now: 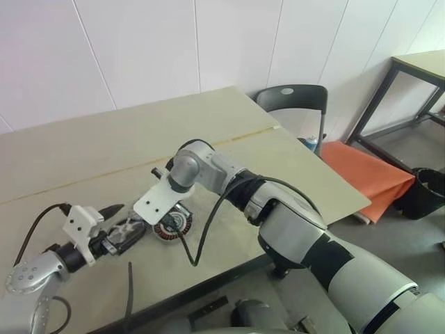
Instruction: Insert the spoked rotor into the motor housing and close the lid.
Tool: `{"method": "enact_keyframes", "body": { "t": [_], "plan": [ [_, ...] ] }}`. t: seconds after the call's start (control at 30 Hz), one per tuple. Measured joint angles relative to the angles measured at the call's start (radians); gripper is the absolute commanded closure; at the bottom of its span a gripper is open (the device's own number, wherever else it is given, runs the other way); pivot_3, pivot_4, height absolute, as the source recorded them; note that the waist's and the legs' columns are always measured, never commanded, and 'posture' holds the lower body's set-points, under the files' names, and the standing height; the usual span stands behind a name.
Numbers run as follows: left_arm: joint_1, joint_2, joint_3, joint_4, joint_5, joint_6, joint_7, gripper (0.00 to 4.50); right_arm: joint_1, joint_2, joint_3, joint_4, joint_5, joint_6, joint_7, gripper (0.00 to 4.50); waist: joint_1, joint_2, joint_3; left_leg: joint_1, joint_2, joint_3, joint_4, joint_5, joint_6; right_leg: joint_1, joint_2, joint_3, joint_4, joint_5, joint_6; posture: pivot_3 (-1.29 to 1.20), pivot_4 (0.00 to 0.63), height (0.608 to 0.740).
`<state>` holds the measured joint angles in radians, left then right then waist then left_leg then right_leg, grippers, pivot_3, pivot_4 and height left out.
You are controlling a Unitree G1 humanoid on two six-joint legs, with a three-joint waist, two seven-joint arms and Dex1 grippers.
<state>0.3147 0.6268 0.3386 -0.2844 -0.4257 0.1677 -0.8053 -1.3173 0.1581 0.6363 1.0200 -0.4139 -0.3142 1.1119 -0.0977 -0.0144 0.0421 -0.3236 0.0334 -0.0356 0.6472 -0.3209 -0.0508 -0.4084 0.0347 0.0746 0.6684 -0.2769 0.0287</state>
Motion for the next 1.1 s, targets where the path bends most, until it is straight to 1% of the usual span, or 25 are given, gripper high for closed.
{"method": "enact_keyframes", "body": {
  "t": [0.07, 0.17, 0.23, 0.33, 0.43, 0.6, 0.83, 0.97, 1.1],
  "plan": [
    [-0.009, -0.001, -0.006, 0.006, 0.002, -0.002, 0.0, 0.0, 0.037, -0.003, -0.058, -0.066, 0.057, 0.046, -0.001, 4.47, 0.001, 0.0, 0.0, 0.0, 0.0, 0.0, 0.0, 0.0, 0.0, 0.0, 0.0, 0.0, 0.0, 0.0, 0.0, 0.0, 0.0, 0.74],
    [-0.021, -0.01, -0.014, 0.014, 0.009, -0.011, 0.002, 0.0, 0.177, -0.032, -0.139, -0.216, 0.155, 0.176, 0.025, 4.47, 0.004, -0.001, -0.001, 0.0, 0.0, 0.0, 0.0, 0.0, 0.0, 0.002, -0.001, -0.001, -0.001, 0.0, 0.0, 0.0, 0.0, 0.74],
    [-0.036, -0.016, -0.023, 0.031, 0.021, -0.023, 0.002, 0.0, 0.297, -0.09, -0.162, -0.33, 0.196, 0.301, 0.046, 4.47, 0.011, -0.002, -0.001, 0.0, -0.001, 0.0, 0.002, 0.0, 0.0, 0.003, -0.003, -0.001, -0.001, 0.0, 0.0, 0.0, 0.0, 0.74],
    [-0.046, -0.02, -0.045, 0.051, 0.026, -0.031, -0.001, 0.0, 0.481, -0.221, -0.178, -0.501, 0.213, 0.49, 0.075, 4.47, 0.024, -0.002, -0.001, 0.0, -0.002, 0.001, 0.002, 0.0, 0.0, 0.003, -0.004, 0.0, -0.002, 0.0, 0.002, 0.0, 0.0, 0.74],
    [-0.063, -0.02, -0.052, 0.078, 0.032, -0.041, -0.005, 0.0, 0.603, -0.273, -0.185, -0.617, 0.223, 0.605, 0.055, 4.47, 0.024, -0.003, -0.002, 0.0, -0.002, 0.003, 0.002, 0.0, 0.0, 0.002, -0.001, 0.0, -0.001, 0.0, 0.003, 0.0, 0.0, 0.74],
    [-0.091, -0.02, -0.066, 0.09, 0.042, -0.053, -0.015, 0.0, 0.657, -0.27, -0.196, -0.702, 0.236, 0.736, -0.045, 4.47, 0.024, -0.002, -0.001, 0.003, 0.0, 0.002, 0.001, 0.0, 0.0, 0.001, 0.006, 0.0, 0.001, -0.002, 0.005, 0.0, 0.0, 0.74],
    [-0.091, -0.02, -0.077, 0.106, 0.045, -0.062, -0.018, 0.0, 0.681, -0.238, -0.207, -0.721, 0.264, 0.795, -0.143, 4.47, 0.024, -0.002, -0.001, 0.002, 0.0, 0.004, 0.002, 0.0, 0.0, 0.002, 0.005, 0.001, 0.001, -0.002, 0.005, 0.0, 0.0, 0.74],
    [-0.091, -0.02, -0.077, 0.107, 0.045, -0.064, -0.018, 0.0, 0.675, -0.221, -0.207, -0.721, 0.296, 0.807, -0.143, 4.47, 0.025, -0.002, -0.001, 0.002, 0.0, 0.004, 0.001, 0.0, 0.0, 0.002, 0.005, 0.001, 0.001, -0.002, 0.005, 0.0, 0.0, 0.74],
    [-0.089, -0.02, -0.077, 0.107, 0.046, -0.065, -0.017, 0.0, 0.678, -0.218, -0.212, -0.76, 0.394, 0.864, -0.078, 4.47, 0.025, -0.002, -0.001, 0.001, 0.0, 0.003, 0.001, 0.0, 0.0, 0.001, 0.005, 0.001, 0.0, -0.002, 0.005, 0.0, 0.0, 0.74]
  ]
}}
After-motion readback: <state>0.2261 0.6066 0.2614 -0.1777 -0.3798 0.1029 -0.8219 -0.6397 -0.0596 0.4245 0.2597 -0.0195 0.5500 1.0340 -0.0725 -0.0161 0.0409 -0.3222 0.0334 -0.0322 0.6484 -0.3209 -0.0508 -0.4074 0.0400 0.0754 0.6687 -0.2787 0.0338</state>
